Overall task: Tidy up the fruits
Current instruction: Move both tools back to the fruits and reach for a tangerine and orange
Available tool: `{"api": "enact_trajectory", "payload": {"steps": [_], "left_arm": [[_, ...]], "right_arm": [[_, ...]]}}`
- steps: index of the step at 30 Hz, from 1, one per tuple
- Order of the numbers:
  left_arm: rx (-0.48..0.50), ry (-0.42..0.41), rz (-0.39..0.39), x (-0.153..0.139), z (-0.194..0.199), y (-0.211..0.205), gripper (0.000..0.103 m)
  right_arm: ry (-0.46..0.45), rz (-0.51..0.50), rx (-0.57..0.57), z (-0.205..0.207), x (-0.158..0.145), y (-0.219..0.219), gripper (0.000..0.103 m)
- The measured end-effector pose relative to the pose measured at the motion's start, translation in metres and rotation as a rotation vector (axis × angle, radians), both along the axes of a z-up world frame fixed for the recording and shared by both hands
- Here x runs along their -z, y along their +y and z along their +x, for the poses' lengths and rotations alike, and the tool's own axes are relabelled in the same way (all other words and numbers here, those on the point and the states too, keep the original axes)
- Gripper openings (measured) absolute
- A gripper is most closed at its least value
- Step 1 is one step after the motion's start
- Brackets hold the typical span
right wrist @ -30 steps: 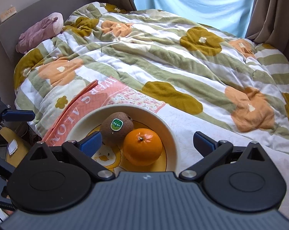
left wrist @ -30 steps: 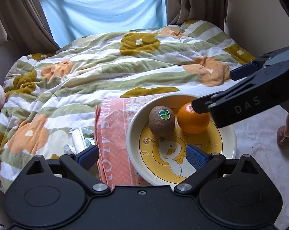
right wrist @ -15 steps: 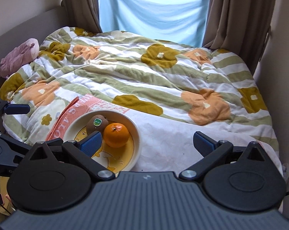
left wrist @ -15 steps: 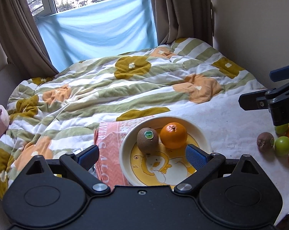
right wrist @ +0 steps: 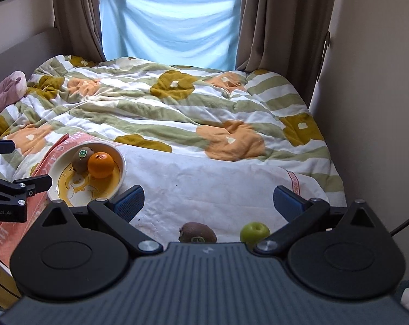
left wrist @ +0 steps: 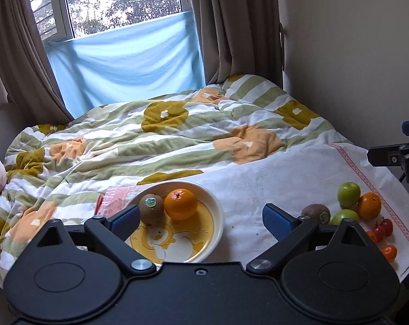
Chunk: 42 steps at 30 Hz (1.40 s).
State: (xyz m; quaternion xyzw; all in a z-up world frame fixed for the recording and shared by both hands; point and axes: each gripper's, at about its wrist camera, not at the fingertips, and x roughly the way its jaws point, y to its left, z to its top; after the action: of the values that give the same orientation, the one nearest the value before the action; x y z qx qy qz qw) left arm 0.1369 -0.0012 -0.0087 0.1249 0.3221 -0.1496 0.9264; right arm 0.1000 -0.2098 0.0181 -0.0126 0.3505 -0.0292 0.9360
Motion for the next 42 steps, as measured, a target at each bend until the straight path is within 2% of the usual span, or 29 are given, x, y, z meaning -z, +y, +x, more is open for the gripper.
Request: {"api": "enact_trajectory", "payload": {"steps": [6, 14, 20, 25, 27, 31, 38, 42], "left_arm": [[-0.016, 0.010, 0.000, 0.009, -0.032, -0.045, 0.099], [0.006, 0.048, 0.007, 0.050, -0.062, -0.105, 0.098], [0.103, 0.074, -0.014, 0.091, -0.074, -0.150, 0.096], [0.184, 0.143, -0.029, 0.125, -0.064, -0.181, 0.084], [0.203, 0.156, -0.038, 0.135, -0.060, -0.188, 0.084], [0.229, 0.181, -0.049, 0.149, -0.055, -0.197, 0.074], [0.287, 0.215, -0.049, 0.160, -0.055, -0.211, 0.073], [0.296, 0.235, -0.051, 0.165, -0.054, -0.216, 0.059]], "right_arm": [[0.005, -0.001, -0.016, -0.029, 0.013, -0.046, 0.103], [0.072, 0.016, -0.035, -0.044, 0.064, -0.104, 0.103], [0.069, 0.011, -0.040, -0.045, 0.105, -0.128, 0.103], [0.075, 0.035, -0.031, -0.041, 0.134, -0.141, 0.103], [0.078, 0.036, -0.031, -0.037, 0.143, -0.143, 0.103], [0.084, 0.054, -0.029, -0.033, 0.156, -0.144, 0.103], [0.079, 0.050, -0.040, -0.026, 0.164, -0.143, 0.103], [0.075, 0.051, -0.045, -0.023, 0.165, -0.143, 0.103]]}}
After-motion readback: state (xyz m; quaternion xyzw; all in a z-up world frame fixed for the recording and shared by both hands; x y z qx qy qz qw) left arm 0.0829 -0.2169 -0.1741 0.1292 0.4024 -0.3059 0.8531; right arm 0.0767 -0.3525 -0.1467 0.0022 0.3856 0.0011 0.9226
